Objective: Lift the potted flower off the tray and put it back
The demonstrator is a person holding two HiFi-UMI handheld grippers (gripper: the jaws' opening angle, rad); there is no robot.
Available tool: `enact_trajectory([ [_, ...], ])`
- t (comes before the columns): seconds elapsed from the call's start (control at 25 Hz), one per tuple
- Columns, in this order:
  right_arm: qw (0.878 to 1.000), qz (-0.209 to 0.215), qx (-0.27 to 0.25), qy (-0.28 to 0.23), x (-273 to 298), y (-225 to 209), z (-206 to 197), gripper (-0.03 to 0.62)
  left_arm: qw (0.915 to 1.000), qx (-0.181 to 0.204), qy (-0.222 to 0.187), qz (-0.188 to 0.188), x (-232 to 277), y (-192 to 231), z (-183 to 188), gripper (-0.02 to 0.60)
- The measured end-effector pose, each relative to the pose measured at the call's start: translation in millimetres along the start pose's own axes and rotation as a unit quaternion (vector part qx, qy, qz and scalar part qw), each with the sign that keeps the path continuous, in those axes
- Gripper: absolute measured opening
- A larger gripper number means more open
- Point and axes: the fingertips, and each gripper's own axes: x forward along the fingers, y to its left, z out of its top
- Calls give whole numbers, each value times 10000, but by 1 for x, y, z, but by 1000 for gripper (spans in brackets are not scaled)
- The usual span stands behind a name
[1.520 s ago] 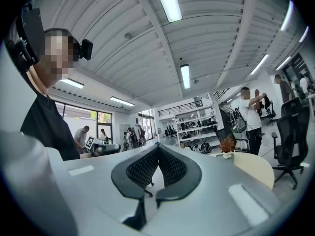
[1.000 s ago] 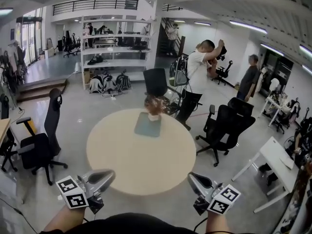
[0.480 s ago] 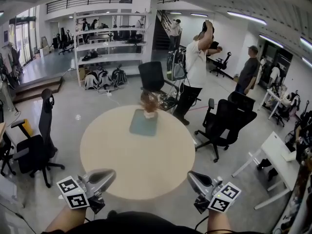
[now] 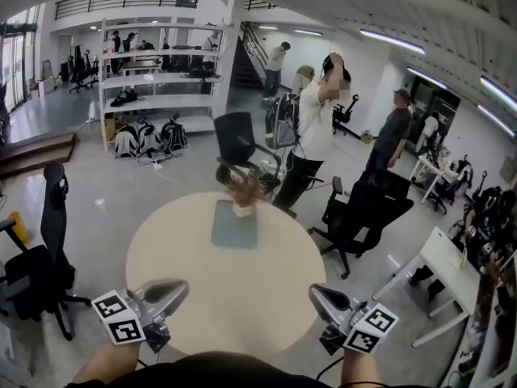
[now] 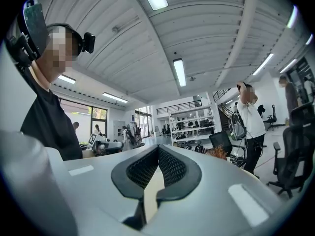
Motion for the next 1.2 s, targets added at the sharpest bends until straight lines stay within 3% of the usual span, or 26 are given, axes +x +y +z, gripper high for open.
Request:
enact_trajectory([
  [0.32, 9998, -188, -44, 86, 89, 23, 3, 15, 9999, -108, 32, -97, -35, 88, 29, -6],
  [0.68, 9991, -259, -35, 325, 130, 8, -4, 15, 9995, -283, 102, -120, -25, 136, 21, -6],
  [0.96, 9996, 128, 61, 264, 131, -66, -5, 15, 9998, -71, 127, 151, 41, 147, 13, -6],
  [1.2, 9977, 579, -226, 278, 130, -152, -13, 15, 9962, -59, 146, 859, 97, 144, -9, -6],
])
